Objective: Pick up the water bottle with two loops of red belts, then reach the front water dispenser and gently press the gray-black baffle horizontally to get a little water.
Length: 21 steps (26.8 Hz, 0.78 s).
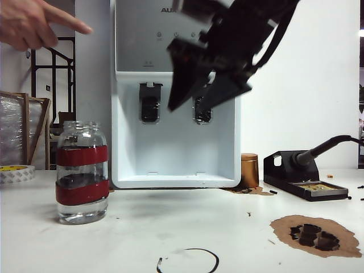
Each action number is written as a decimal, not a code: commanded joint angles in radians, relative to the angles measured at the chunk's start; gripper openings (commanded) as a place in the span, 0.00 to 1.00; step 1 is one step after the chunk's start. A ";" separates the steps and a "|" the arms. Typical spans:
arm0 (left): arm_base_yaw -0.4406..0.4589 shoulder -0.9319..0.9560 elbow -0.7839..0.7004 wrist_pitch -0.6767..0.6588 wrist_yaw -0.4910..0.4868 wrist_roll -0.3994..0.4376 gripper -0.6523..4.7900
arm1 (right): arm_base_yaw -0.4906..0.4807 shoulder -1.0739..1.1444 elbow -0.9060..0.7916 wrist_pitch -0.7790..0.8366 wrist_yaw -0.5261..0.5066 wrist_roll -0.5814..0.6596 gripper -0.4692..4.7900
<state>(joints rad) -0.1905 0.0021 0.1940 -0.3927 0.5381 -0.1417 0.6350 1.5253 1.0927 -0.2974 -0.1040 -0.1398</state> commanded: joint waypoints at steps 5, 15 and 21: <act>0.000 0.002 0.000 0.012 0.004 0.003 0.11 | -0.093 -0.128 0.002 -0.069 0.010 0.035 0.42; 0.000 0.002 0.000 0.012 0.003 0.003 0.11 | -0.158 -0.418 -0.127 -0.105 0.151 0.156 0.13; 0.000 0.002 0.000 0.012 0.002 0.003 0.11 | -0.158 -0.573 -0.177 -0.105 0.229 0.189 0.10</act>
<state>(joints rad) -0.1905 0.0021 0.1940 -0.3927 0.5377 -0.1417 0.4789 0.9775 0.9325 -0.4080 0.0883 0.0353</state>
